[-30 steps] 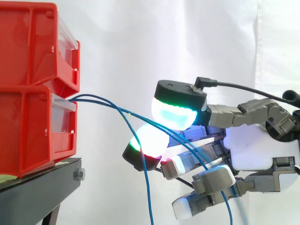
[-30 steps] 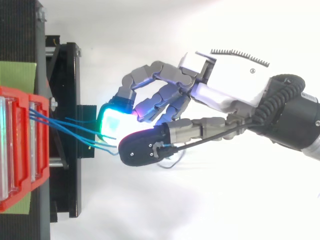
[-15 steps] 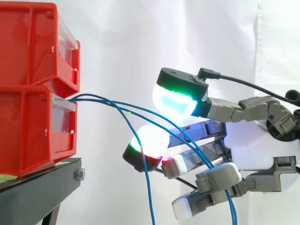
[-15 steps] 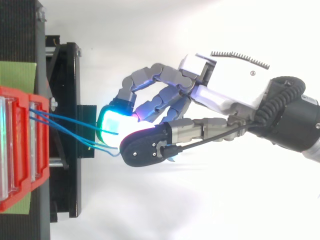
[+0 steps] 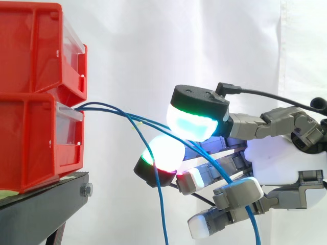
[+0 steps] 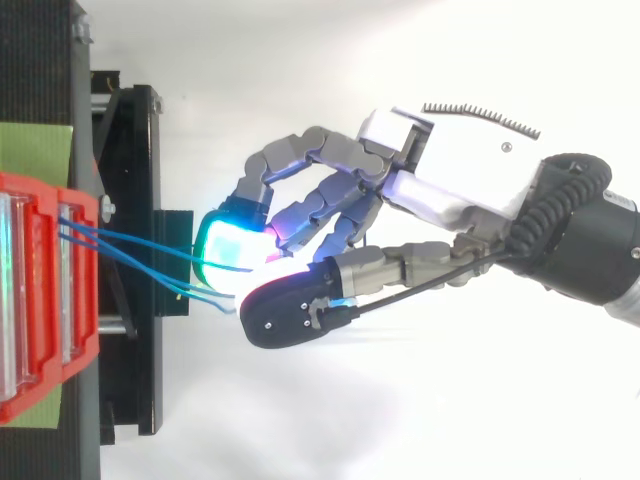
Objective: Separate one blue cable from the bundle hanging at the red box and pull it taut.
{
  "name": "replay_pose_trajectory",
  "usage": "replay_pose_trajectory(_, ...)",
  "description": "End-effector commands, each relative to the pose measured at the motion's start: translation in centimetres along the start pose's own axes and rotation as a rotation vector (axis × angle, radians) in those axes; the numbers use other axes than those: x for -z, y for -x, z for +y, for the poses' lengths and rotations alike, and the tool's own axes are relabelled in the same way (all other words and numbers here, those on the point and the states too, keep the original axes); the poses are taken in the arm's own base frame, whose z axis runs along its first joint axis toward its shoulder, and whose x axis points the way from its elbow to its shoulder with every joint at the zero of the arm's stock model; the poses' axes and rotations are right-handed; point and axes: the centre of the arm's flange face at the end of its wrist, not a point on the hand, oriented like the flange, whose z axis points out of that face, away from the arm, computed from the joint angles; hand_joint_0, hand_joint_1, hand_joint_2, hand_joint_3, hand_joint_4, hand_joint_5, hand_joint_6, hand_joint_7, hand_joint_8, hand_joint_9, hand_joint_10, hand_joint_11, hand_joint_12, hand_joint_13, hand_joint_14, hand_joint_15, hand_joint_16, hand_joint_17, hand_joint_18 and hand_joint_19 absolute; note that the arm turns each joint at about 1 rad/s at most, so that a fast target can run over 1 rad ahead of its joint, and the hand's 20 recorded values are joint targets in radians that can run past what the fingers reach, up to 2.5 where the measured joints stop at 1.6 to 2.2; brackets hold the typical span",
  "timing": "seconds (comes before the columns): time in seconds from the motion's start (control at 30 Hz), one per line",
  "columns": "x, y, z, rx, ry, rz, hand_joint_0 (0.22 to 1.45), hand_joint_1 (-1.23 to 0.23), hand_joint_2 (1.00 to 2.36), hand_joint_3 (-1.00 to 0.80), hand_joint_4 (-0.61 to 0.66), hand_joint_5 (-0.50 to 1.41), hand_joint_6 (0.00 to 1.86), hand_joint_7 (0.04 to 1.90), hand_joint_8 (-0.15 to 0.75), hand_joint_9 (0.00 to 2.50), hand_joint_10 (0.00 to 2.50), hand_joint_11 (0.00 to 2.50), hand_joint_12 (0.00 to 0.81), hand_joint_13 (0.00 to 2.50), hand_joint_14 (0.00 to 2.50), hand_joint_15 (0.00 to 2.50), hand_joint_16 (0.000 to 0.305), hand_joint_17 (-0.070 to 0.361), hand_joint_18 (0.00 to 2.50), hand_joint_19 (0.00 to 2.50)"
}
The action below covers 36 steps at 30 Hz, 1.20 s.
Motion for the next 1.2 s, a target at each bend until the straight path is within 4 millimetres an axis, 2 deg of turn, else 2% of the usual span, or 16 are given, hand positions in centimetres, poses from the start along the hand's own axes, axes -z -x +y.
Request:
replay_pose_trajectory(0.0,0.0,-0.02,0.07,-0.001,0.001,0.0,0.67,-0.76,1.01,-0.34,0.06,-0.25,0.88,0.87,0.244,0.95,0.02,1.2,0.306,1.43,0.02,1.23,0.052,0.117,0.7,0.58)
replay_pose_trajectory(0.3,0.0,-0.02,0.07,-0.001,0.001,0.0,0.75,-0.8,1.01,-0.38,0.07,-0.25,0.88,0.85,0.237,0.95,0.02,1.19,0.311,1.35,0.02,1.18,0.05,0.112,0.67,0.56)
replay_pose_trajectory(0.5,0.05,0.01,-0.03,0.002,-0.003,0.0,0.78,-0.84,1.0,-0.5,0.05,-0.24,0.88,0.86,0.23,0.95,0.02,1.19,0.337,1.24,0.03,1.06,0.049,0.11,0.65,0.53)
replay_pose_trajectory(0.73,0.0,-0.03,-0.06,0.001,-0.002,0.0,0.78,-0.9,1.0,-0.5,0.0,-0.23,0.89,0.87,0.226,0.94,0.02,1.18,0.34,1.12,0.03,0.97,0.048,0.108,0.64,0.49)
replay_pose_trajectory(0.93,0.0,0.11,0.03,-0.001,-0.003,-0.001,0.73,-0.89,1.0,-0.5,-0.1,-0.22,0.88,0.9,0.21,0.96,0.02,1.18,0.33,1.03,0.03,0.88,0.046,0.103,0.6,0.5)
replay_pose_trajectory(1.0,0.02,0.25,-0.07,0.0,-0.007,-0.003,0.61,-0.83,1.0,-0.5,-0.09,-0.21,0.87,0.92,0.218,0.95,0.02,1.18,0.332,1.0,0.03,0.87,0.045,0.102,0.58,0.53)
replay_pose_trajectory(1.17,-0.03,0.47,-0.05,0.002,-0.011,-0.004,0.54,-0.75,1.0,-0.5,-0.06,-0.2,0.87,0.91,0.236,0.98,0.02,1.19,0.343,1.01,0.03,0.86,0.048,0.107,0.59,0.55)
